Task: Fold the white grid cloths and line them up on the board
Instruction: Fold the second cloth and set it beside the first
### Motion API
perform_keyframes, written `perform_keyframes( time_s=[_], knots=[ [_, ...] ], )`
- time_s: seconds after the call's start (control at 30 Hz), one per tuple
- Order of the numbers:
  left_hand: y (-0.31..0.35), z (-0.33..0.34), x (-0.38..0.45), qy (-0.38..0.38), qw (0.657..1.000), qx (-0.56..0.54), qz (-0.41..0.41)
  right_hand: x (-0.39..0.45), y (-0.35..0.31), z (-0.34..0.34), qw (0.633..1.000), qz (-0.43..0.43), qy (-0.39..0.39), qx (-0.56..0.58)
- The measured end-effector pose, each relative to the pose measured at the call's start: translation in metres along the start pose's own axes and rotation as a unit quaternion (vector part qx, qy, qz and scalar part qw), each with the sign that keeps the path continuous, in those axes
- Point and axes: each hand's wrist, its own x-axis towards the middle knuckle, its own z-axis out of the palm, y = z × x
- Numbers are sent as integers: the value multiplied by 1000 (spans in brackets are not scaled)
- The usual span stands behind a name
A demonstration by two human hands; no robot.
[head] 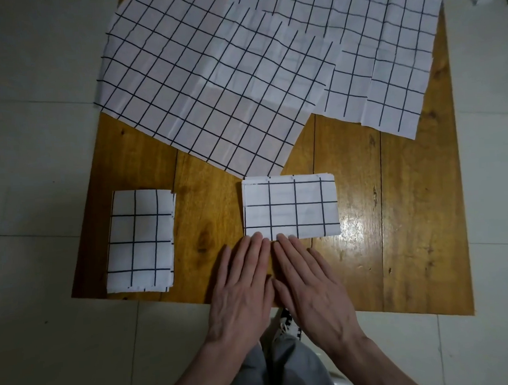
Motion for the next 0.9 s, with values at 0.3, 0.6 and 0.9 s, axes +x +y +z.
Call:
perform_keyframes(
  time_s=[0.3,0.6,0.9],
  knots=[
    [-5,-1,-1,-3,1000,16,6,-2,6,-2,999,42,1,6],
    [-7,-1,-1,-3,1000,22,6,-18,43,-12,997,80,-10,-11],
    [-5,-2,0,-14,1000,7,-1,-21,49,-15,994,110,15,9]
  ],
)
